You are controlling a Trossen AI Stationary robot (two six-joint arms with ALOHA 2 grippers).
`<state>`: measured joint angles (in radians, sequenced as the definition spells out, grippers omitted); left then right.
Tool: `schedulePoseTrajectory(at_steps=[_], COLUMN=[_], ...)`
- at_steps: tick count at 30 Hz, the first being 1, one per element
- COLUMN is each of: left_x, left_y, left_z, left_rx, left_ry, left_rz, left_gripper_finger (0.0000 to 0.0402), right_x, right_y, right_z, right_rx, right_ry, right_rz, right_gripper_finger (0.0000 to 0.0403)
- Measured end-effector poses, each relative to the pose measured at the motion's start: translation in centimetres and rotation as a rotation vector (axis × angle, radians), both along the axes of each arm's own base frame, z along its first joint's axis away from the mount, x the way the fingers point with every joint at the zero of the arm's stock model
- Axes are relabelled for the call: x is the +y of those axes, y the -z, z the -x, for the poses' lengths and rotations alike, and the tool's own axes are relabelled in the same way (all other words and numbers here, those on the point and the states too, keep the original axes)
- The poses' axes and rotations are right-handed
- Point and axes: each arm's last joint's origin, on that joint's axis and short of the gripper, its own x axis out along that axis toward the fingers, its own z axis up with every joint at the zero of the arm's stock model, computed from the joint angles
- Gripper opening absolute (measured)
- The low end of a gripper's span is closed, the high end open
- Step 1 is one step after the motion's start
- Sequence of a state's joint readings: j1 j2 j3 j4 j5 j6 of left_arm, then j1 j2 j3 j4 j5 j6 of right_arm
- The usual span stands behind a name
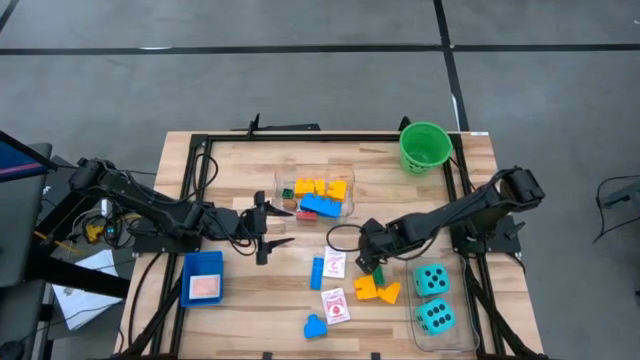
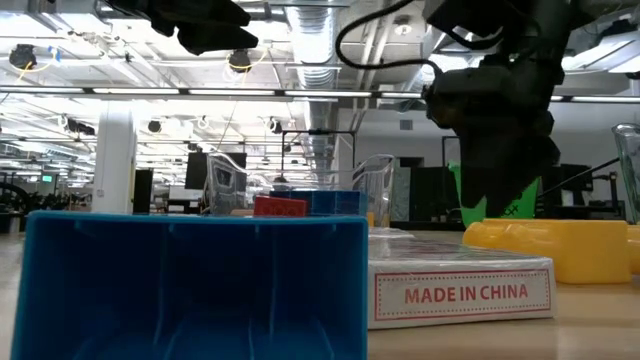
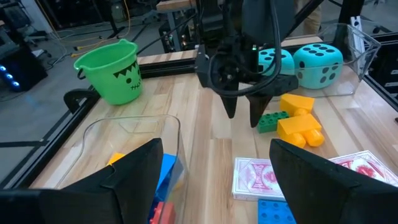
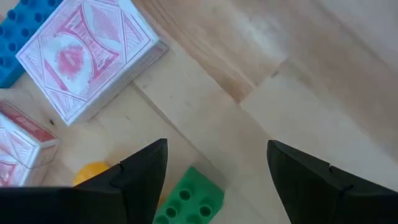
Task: Pick & Place Toys
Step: Put the green game piece into the top transparent bin
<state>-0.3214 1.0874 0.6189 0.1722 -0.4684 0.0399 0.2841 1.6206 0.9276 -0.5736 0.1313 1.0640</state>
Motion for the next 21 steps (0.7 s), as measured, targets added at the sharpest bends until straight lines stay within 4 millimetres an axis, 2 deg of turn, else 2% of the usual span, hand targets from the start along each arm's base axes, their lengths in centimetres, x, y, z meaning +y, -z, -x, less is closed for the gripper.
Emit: schedulePoseTrajectory(at_steps=[13,21], left_x=[-0.1,-0.1], left_y=[0.2,0.2], left_z=[0.0,0.0], left_rx=[0.018,0.018], left_ry=[0.029,0.028], left_rz=[0.004,0.004], left_gripper_finger=[0.0290,0.0290], right_x=[1.1,1.7], right_y=[0.3,2.5], right_z=[0.7,-0.1], right_rx=[0.096,0.161], right_ry=[0.065,0.030], right_rz=[-0.158,-0.220], right_gripper_finger=[0.0265,0.0265])
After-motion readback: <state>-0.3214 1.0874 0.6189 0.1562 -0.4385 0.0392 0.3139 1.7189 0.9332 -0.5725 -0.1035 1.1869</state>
